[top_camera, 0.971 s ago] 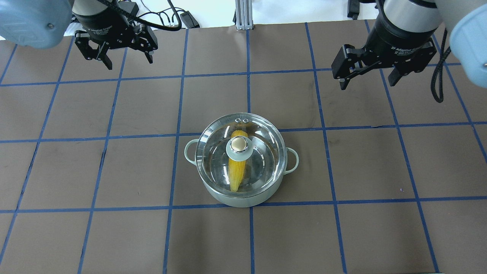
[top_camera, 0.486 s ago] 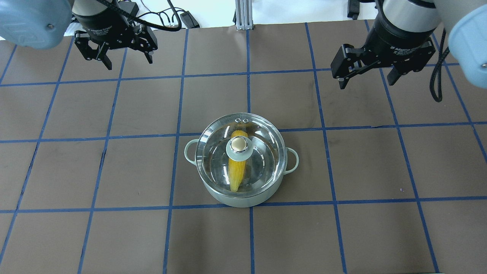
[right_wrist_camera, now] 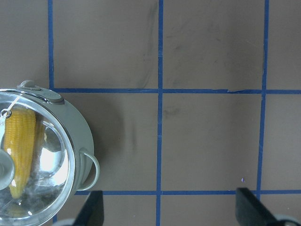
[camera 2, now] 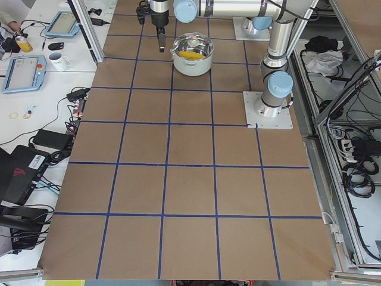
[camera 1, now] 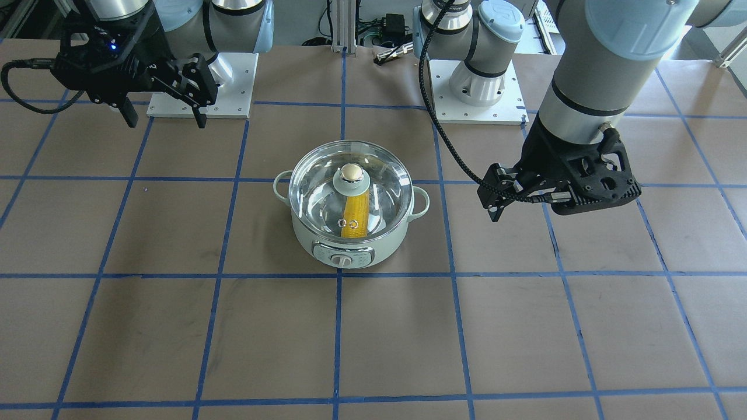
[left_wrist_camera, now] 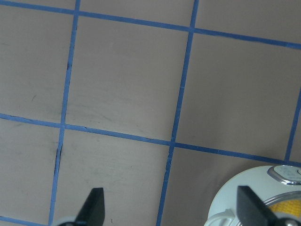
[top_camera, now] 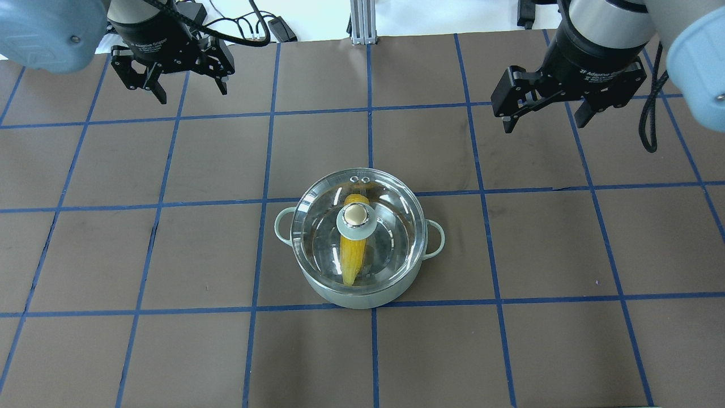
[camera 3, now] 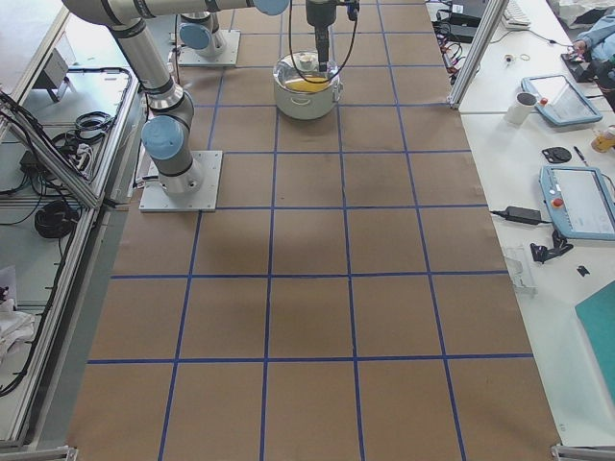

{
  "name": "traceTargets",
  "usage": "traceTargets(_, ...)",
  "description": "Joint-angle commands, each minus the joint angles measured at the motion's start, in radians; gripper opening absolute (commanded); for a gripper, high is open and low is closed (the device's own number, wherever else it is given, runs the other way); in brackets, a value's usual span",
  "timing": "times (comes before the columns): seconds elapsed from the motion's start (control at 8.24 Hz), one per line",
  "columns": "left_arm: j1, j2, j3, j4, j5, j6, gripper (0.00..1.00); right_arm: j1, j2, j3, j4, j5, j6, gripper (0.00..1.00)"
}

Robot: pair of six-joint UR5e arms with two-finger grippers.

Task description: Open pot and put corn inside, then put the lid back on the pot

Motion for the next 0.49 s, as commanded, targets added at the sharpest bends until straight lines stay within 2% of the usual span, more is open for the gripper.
traceTargets(0.0,0.0,0.0,0.001,0.0,-0.001,0.0,1.0,0.0,-0.001,0.0,0.001,0.002,-0.001,1.0)
traceTargets(0.36,0.0,0.0,0.0,0.0,0.007,0.003,1.0,0.0,-0.001,0.0,0.004,-0.005,-0.001,1.0)
